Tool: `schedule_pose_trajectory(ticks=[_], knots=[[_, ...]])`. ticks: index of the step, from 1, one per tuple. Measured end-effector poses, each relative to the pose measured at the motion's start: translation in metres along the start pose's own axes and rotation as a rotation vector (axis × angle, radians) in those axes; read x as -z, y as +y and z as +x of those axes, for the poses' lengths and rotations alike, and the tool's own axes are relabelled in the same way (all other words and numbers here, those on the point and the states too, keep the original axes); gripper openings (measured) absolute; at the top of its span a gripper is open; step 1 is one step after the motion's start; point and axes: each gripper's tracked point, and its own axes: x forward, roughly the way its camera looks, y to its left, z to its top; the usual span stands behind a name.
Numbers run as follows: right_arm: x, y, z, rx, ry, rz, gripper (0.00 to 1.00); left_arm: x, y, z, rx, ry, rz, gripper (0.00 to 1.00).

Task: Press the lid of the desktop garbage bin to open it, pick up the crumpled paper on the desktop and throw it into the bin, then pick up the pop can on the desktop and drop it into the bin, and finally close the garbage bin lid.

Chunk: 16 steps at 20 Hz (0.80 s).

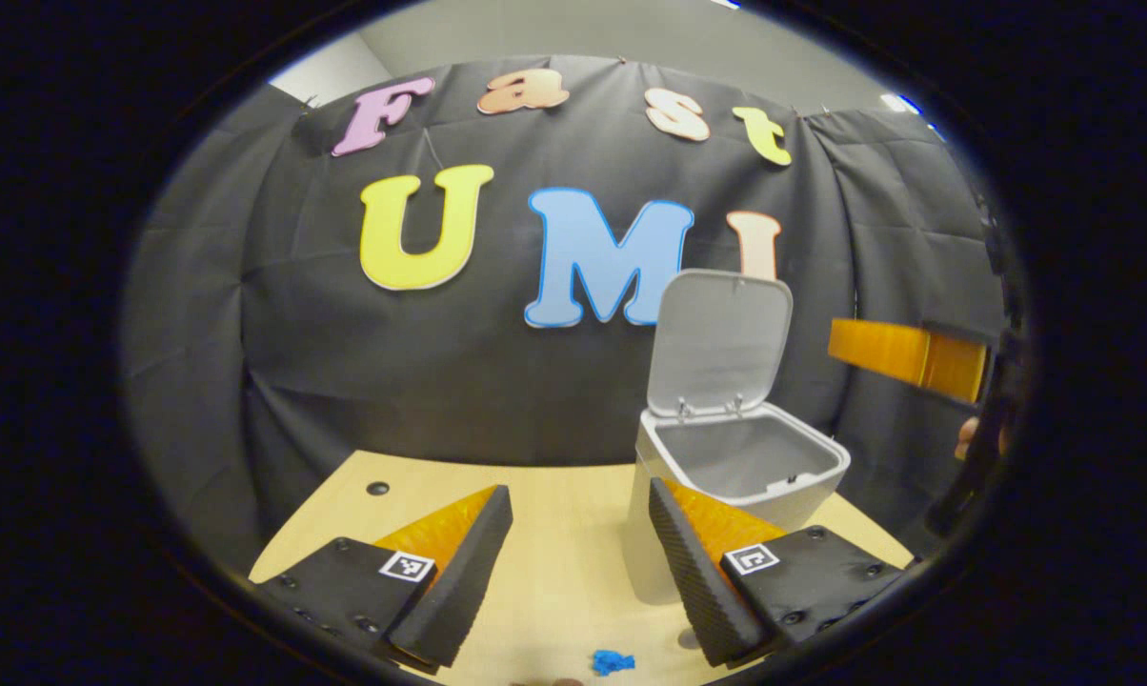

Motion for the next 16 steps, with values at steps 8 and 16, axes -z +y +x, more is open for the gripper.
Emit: schedule_pose_trajectory(ticks=[8,16], knots=[[0.008,-0.016,-0.007,0.042,0.020,0.007,0.94,0.109,-0.015,0.019,0.049,0.206,0.008,0.99],[0.017,-0.034,-0.013,0.084,0.050,-0.005,0.94,0.215,-0.017,0.023,0.055,0.420,-0.053,0.96]])
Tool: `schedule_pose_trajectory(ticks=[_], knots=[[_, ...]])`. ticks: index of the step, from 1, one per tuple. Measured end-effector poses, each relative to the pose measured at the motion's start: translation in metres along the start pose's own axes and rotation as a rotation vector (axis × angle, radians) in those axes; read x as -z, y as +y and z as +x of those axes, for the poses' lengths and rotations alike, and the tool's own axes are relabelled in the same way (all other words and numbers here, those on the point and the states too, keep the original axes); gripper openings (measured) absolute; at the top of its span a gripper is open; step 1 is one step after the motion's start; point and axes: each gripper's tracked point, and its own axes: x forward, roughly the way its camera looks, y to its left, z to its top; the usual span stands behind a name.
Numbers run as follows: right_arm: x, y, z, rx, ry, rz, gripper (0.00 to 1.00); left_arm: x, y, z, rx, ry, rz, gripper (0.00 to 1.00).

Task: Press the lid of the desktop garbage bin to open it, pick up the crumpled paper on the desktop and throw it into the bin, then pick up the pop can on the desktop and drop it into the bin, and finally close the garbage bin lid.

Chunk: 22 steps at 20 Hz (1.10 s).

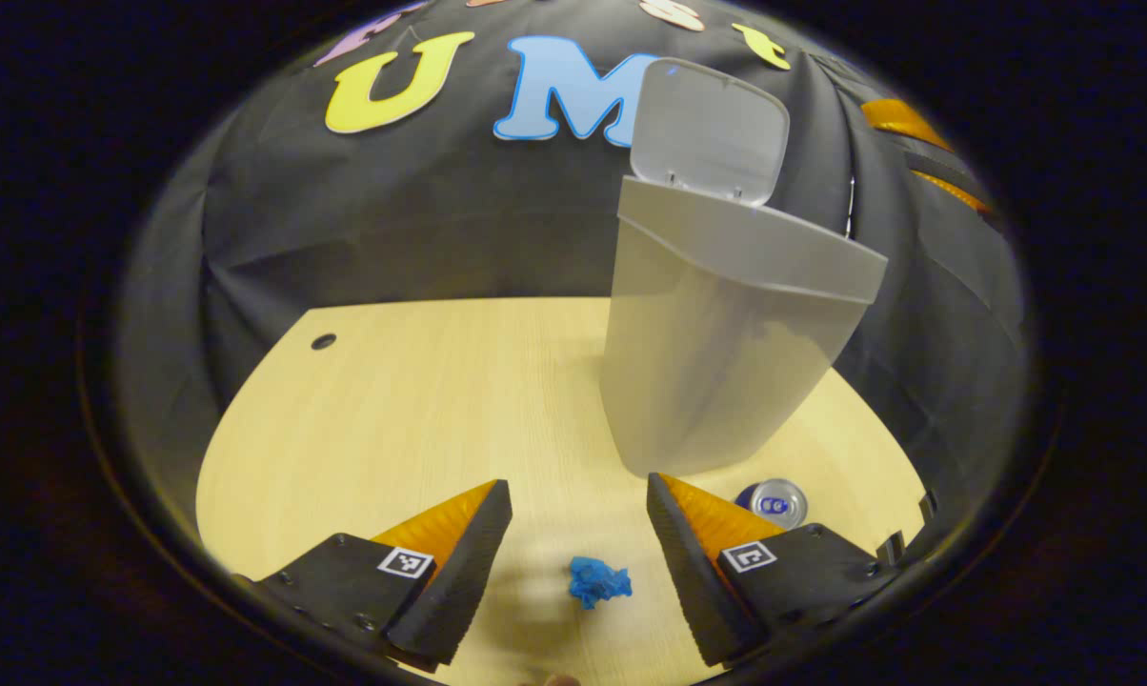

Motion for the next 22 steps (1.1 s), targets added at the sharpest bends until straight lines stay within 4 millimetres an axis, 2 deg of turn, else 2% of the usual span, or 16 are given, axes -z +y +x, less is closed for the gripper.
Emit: schedule_pose_trajectory(ticks=[8,13,17,22], knots=[[0.010,-0.019,-0.004,0.043,0.038,-0.020,0.94,0.074,-0.002,0.026,-0.007,0.147,-0.009,0.96],[0.017,-0.033,-0.009,0.072,0.062,-0.035,0.94,0.106,-0.003,0.040,-0.016,0.206,-0.004,0.96],[0.021,-0.041,-0.011,0.087,0.080,-0.043,0.94,0.120,-0.001,0.050,-0.043,0.232,0.008,0.96],[0.022,-0.042,-0.007,0.084,0.088,-0.040,0.94,0.119,0.001,0.051,-0.076,0.224,0.054,0.96]])
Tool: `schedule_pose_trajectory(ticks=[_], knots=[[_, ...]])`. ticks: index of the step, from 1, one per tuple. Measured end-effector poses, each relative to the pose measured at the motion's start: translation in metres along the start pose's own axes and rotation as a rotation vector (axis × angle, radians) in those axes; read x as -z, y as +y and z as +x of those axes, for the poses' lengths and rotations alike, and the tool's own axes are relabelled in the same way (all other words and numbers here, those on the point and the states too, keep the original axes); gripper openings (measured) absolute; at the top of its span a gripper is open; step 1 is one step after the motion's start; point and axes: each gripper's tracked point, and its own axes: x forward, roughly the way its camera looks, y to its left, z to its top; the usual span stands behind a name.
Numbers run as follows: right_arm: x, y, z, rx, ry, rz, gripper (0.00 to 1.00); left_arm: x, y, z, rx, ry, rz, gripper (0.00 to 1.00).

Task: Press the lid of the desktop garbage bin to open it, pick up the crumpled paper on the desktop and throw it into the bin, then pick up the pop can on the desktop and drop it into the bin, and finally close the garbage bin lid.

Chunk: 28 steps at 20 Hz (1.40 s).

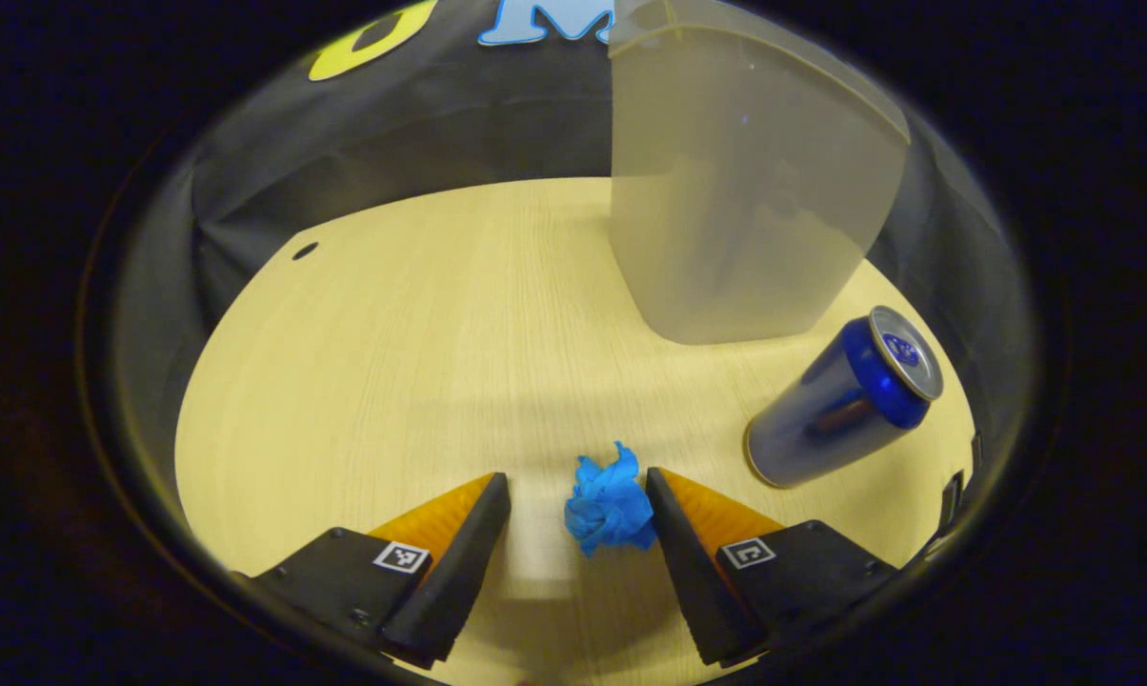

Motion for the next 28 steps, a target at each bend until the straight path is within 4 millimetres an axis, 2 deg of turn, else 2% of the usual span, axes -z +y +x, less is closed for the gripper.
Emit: schedule_pose_trajectory(ticks=[3,4,5,7,8,10,13,21,24,26,28], knots=[[0.002,0.001,0.002,-0.007,0.005,-0.007,0.94,-0.001,0.004,0.002,-0.020,-0.006,0.004,0.91],[0.003,0.001,0.002,-0.008,0.006,-0.009,0.94,-0.001,0.006,0.002,-0.023,-0.010,-0.005,0.74],[0.004,0.001,0.003,-0.009,0.008,-0.010,0.94,-0.001,0.008,0.005,-0.034,-0.013,-0.003,0.71],[0.003,0.001,0.003,-0.012,0.009,-0.009,0.94,-0.001,0.011,0.004,-0.043,-0.016,-0.013,0.54],[0.003,0.001,0.003,-0.012,0.009,-0.009,0.94,-0.002,0.013,0.003,-0.049,-0.017,-0.016,0.49],[0.004,0.000,0.004,-0.013,0.010,-0.010,0.94,-0.008,0.017,-0.001,-0.057,-0.040,-0.015,0.48],[0.004,0.001,0.004,-0.016,0.008,-0.013,0.94,-0.030,0.020,-0.011,-0.063,-0.101,-0.018,0.49],[0.000,0.011,0.006,-0.043,-0.006,-0.003,0.94,-0.116,0.038,-0.054,-0.090,-0.286,-0.046,0.48],[-0.003,0.014,0.006,-0.048,-0.015,0.002,0.94,-0.148,0.040,-0.074,-0.090,-0.353,-0.054,0.50],[-0.003,0.015,0.006,-0.051,-0.020,0.005,0.94,-0.168,0.039,-0.085,-0.091,-0.395,-0.052,0.46],[-0.004,0.015,0.005,-0.052,-0.026,0.009,0.94,-0.188,0.038,-0.099,-0.088,-0.442,-0.047,0.49]])
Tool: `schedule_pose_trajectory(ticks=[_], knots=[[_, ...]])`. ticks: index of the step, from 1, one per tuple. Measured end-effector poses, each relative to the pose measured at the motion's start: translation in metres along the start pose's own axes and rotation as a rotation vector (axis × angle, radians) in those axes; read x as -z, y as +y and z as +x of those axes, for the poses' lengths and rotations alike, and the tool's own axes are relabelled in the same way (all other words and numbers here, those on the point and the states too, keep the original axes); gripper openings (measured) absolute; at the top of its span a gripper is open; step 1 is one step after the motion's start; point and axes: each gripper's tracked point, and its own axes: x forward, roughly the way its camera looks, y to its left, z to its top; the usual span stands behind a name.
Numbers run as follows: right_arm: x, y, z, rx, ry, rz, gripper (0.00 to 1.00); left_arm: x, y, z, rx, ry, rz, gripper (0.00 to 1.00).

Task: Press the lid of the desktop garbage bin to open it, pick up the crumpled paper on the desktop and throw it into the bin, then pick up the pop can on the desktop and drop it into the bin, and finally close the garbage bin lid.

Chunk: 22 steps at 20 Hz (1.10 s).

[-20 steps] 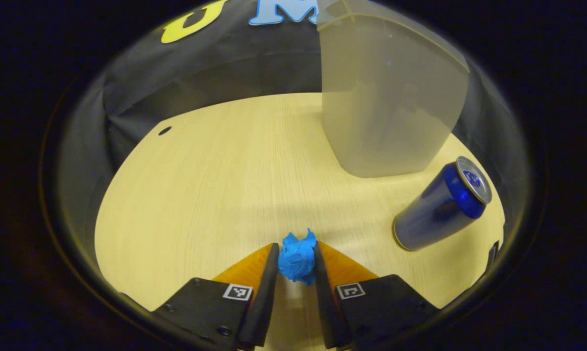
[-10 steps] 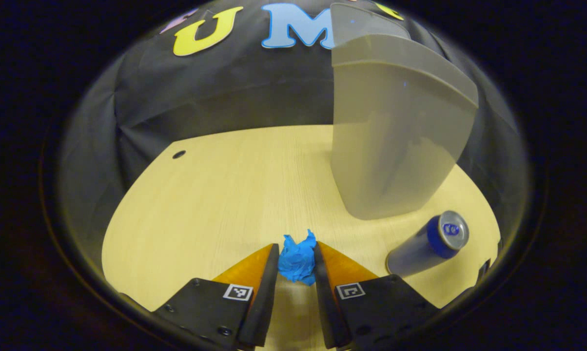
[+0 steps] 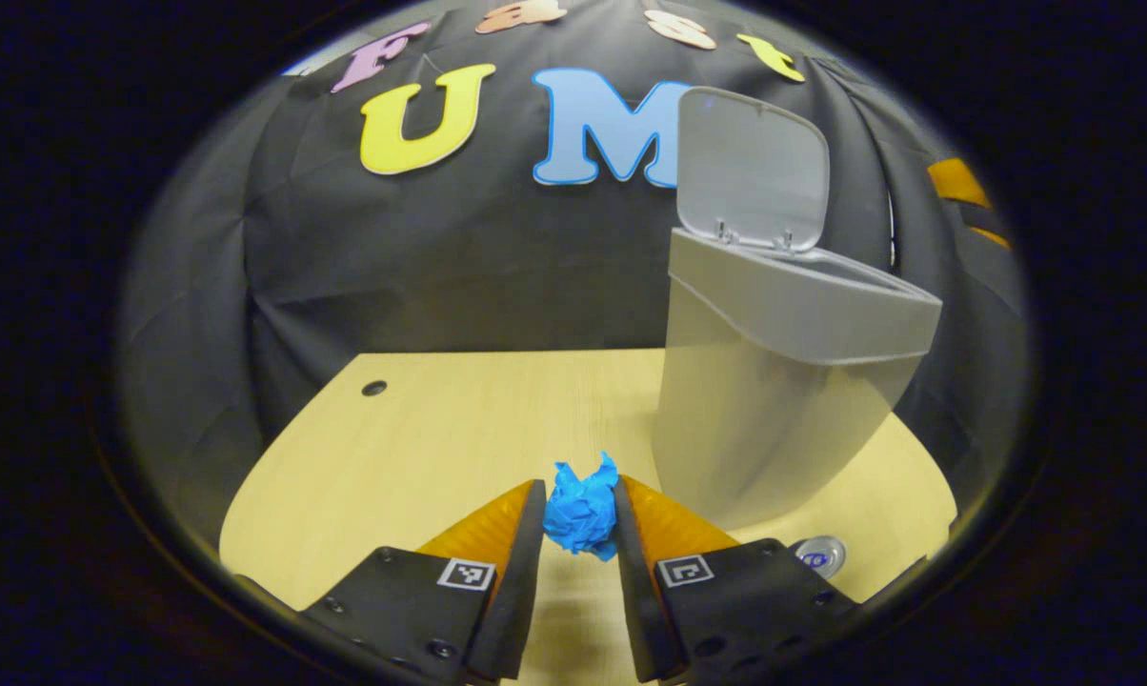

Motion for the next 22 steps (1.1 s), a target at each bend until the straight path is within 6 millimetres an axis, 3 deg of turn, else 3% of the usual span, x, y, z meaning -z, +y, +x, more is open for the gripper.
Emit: schedule_pose_trajectory(ticks=[3,6,8,13,18,22], knots=[[0.000,-0.001,-0.002,0.002,-0.005,0.013,0.94,-0.041,-0.002,-0.008,0.008,-0.078,0.002,0.46],[-0.001,-0.004,-0.003,0.012,-0.010,0.021,0.94,-0.083,-0.010,-0.013,0.027,-0.152,0.017,0.50],[-0.003,-0.008,-0.004,0.022,-0.017,0.029,0.94,-0.106,-0.019,-0.016,0.044,-0.196,0.025,0.45],[-0.003,-0.024,-0.010,0.058,-0.025,0.041,0.94,-0.156,-0.051,-0.016,0.105,-0.283,0.056,0.47],[-0.003,-0.048,-0.019,0.120,-0.028,0.055,0.94,-0.192,-0.096,-0.008,0.188,-0.343,0.107,0.45],[0.000,-0.069,-0.027,0.174,-0.025,0.065,0.94,-0.206,-0.131,-0.004,0.247,-0.367,0.140,0.50]])
